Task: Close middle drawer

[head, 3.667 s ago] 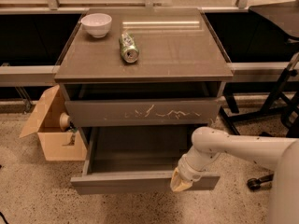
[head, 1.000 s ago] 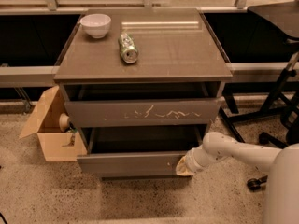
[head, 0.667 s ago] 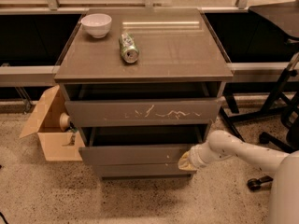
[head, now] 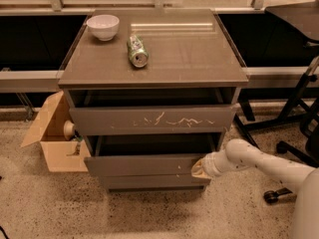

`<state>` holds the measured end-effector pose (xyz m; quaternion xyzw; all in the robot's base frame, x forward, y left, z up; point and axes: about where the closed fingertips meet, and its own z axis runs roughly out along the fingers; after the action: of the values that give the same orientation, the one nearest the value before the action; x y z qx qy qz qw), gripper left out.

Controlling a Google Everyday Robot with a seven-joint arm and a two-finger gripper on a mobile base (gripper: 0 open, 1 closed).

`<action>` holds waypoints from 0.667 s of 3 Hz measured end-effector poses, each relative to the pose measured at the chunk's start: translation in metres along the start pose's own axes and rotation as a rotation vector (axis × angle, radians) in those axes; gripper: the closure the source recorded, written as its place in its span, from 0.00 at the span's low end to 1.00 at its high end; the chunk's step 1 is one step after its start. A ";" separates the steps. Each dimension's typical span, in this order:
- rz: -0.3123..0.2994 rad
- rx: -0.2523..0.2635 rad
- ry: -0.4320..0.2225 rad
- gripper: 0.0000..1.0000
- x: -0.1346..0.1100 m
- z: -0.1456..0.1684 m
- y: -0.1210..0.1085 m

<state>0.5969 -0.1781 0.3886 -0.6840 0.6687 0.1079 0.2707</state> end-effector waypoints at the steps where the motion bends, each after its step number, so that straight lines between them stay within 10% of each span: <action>1: 0.018 0.052 -0.038 1.00 0.009 -0.006 -0.017; 2: 0.041 0.104 -0.057 1.00 0.019 -0.012 -0.033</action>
Offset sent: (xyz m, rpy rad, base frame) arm 0.0505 -0.0441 0.0165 0.1032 -0.1184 -0.1305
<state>0.6278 -0.2017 0.3963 -0.6519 0.6792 0.0980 0.3227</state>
